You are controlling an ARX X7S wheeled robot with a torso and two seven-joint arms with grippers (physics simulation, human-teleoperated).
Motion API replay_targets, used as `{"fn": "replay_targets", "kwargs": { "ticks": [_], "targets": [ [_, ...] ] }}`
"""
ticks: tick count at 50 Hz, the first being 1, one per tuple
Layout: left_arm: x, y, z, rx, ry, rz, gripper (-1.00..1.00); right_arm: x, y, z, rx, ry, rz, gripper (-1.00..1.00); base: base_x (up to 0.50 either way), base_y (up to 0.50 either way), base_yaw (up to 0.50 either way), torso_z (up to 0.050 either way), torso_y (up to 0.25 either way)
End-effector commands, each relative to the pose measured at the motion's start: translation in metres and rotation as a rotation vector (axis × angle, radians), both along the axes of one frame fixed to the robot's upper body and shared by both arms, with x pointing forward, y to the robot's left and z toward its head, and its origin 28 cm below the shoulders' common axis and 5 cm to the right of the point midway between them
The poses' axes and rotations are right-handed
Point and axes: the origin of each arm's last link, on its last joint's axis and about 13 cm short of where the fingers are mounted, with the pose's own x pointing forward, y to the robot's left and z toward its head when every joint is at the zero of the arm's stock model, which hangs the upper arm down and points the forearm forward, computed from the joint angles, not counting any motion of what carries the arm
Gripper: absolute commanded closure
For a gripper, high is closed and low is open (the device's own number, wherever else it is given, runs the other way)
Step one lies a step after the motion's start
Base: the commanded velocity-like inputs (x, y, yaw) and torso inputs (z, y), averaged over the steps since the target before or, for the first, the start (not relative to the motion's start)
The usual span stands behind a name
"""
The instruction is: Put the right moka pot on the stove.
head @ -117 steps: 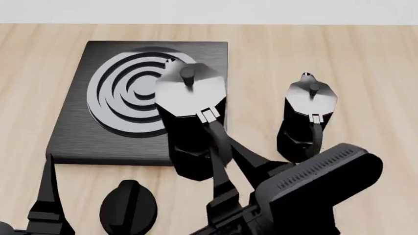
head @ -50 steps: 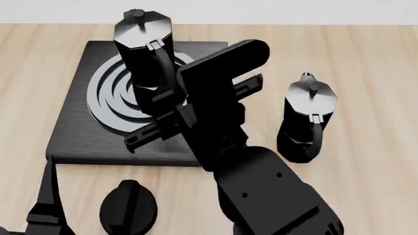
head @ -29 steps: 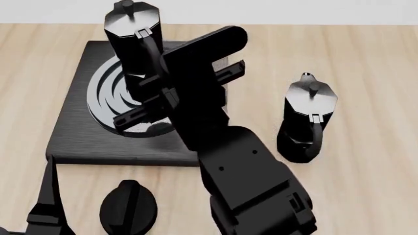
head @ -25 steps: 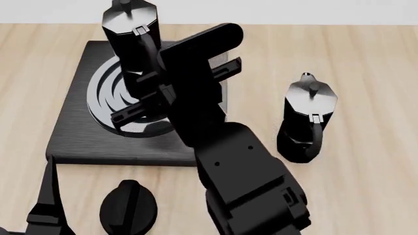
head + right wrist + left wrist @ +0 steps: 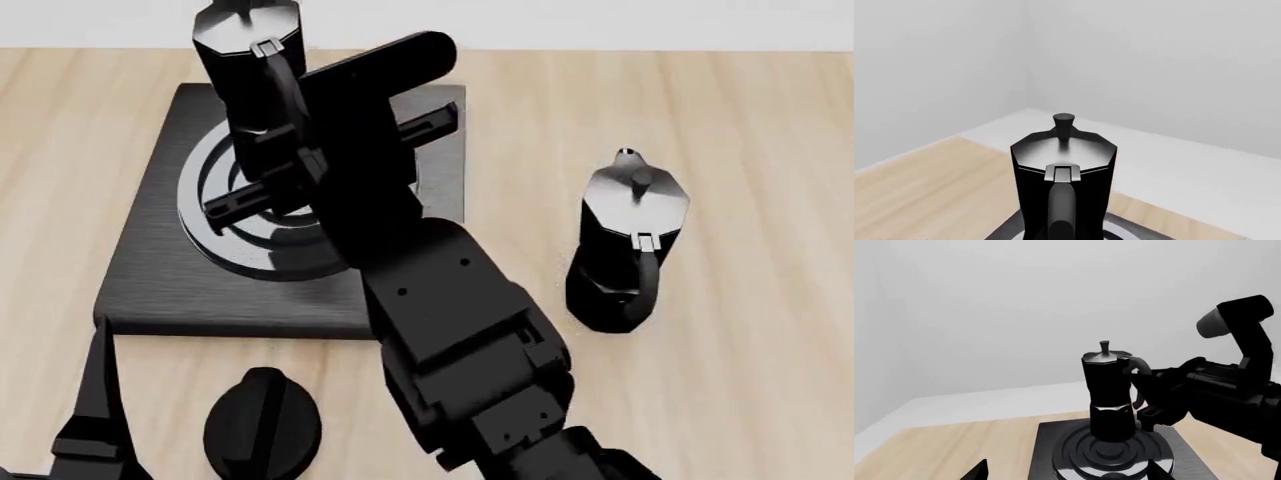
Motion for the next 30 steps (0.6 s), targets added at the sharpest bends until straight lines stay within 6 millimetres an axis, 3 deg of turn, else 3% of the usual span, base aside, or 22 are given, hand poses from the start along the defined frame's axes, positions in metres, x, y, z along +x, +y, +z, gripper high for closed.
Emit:
{"fn": "replay_targets", "kwargs": {
  "ticks": [1, 17, 30],
  "targets": [
    [0.000, 0.000, 0.000, -0.002, -0.002, -0.001, -1.00, 0.011, 0.000, 0.004, 0.012, -0.032, -0.044, 1.00, 0.00, 0.00, 0.00, 0.000, 0.000],
    [0.000, 0.000, 0.000, -0.002, -0.002, 0.000, -1.00, 0.012, -0.002, -0.008, 0.000, -0.016, -0.061, 1.00, 0.00, 0.00, 0.00, 0.001, 0.001],
    [-0.001, 0.000, 0.001, -0.009, -0.006, 0.001, -1.00, 0.007, -0.003, -0.033, -0.065, 0.053, -0.054, 1.00, 0.00, 0.00, 0.00, 0.000, 0.002]
  ]
}}
